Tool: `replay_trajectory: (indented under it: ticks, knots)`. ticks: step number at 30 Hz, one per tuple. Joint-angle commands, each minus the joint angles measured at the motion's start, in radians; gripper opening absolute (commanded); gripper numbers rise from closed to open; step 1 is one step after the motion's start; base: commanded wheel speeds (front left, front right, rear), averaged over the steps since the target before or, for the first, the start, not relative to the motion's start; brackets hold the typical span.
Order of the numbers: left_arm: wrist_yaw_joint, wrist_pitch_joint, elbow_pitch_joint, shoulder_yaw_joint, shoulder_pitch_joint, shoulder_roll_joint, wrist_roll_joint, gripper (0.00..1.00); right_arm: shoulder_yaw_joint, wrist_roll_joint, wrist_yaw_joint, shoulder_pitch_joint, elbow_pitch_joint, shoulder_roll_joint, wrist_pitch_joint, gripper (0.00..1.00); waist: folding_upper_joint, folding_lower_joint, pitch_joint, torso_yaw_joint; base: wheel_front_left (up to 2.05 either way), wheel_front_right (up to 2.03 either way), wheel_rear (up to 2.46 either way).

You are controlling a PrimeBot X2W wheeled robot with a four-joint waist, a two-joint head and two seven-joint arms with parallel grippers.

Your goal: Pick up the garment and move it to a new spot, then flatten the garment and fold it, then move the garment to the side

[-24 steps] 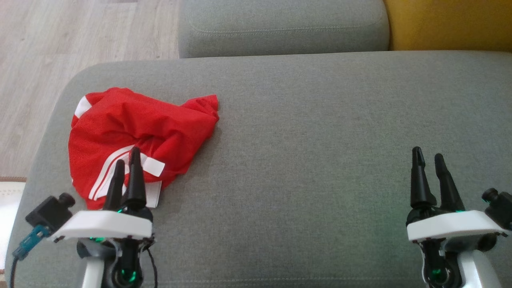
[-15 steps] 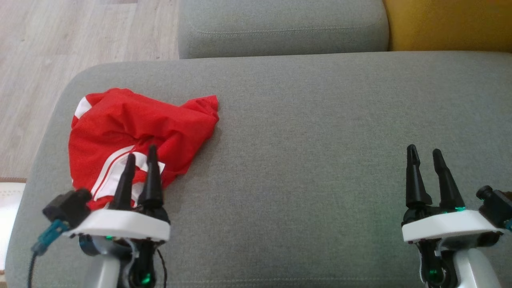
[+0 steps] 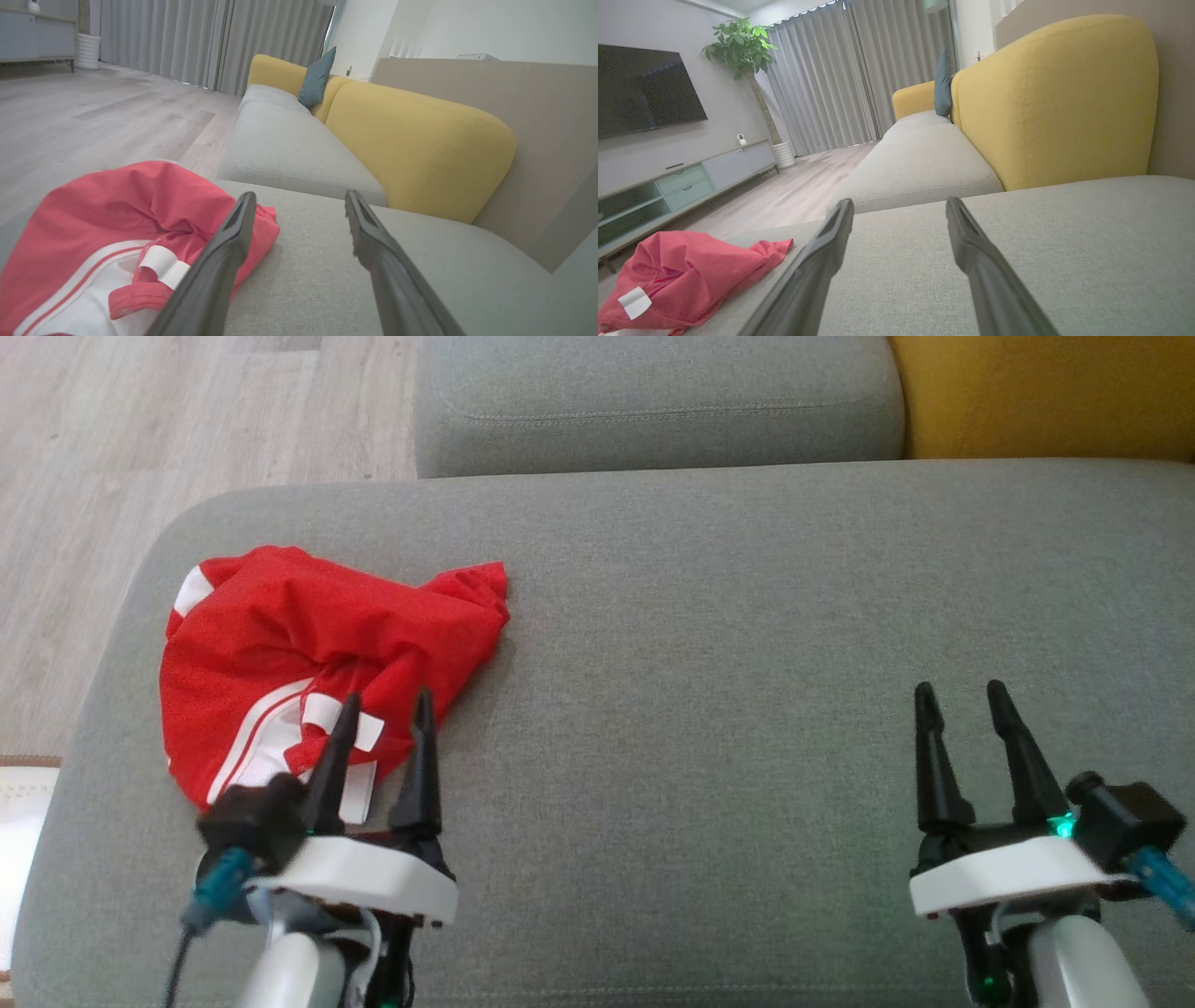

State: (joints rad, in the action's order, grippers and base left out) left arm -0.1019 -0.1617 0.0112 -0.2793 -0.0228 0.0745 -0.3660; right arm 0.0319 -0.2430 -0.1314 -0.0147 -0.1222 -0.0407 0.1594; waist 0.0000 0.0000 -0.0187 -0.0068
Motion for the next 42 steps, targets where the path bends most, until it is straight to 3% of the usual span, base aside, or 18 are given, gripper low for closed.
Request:
replay_trajectory:
  ticks: [1,10,17,21,26,33,42]
  knots:
    - [-0.009,-0.013,-0.033,0.016,-0.051,0.016,0.030,1.00,0.025,0.035,0.001,-0.037,0.031,-0.008,0.014,1.00,0.0000,0.0000,0.000,0.000,0.00,0.00,0.00]
    - [-0.093,-0.039,0.007,-0.100,-0.070,0.079,0.176,1.00,0.042,0.163,0.001,-0.044,0.043,-0.008,0.041,1.00,0.0000,0.0000,0.002,0.002,0.00,0.00,0.00]
    - [-0.155,-0.059,-0.001,-0.093,-0.069,0.061,0.168,1.00,0.072,0.204,0.001,-0.038,0.059,-0.009,0.061,1.00,0.0000,0.0000,0.004,0.003,0.00,0.00,0.00]
    - [-0.152,-0.071,-0.027,-0.063,-0.058,0.040,0.160,1.00,0.067,0.157,0.001,-0.031,0.061,-0.009,0.073,1.00,0.0000,0.0000,0.005,0.004,0.00,0.00,0.00]
    - [-0.112,-0.086,-0.012,-0.011,-0.028,0.011,0.155,1.00,0.053,0.072,0.001,-0.025,0.018,-0.009,0.088,1.00,0.0000,0.0000,0.005,0.003,0.00,0.00,0.00]
    - [-0.056,-0.100,0.099,0.005,-0.007,-0.011,0.205,1.00,0.059,0.071,0.001,-0.021,-0.047,-0.009,0.102,1.00,0.0000,0.0000,0.000,0.000,0.00,0.00,0.00]
    - [-0.035,-0.100,0.133,0.021,-0.019,-0.021,0.219,1.00,0.065,0.043,0.001,-0.030,-0.102,-0.009,0.102,1.00,0.0000,0.0000,-0.002,-0.003,0.00,0.00,0.00]
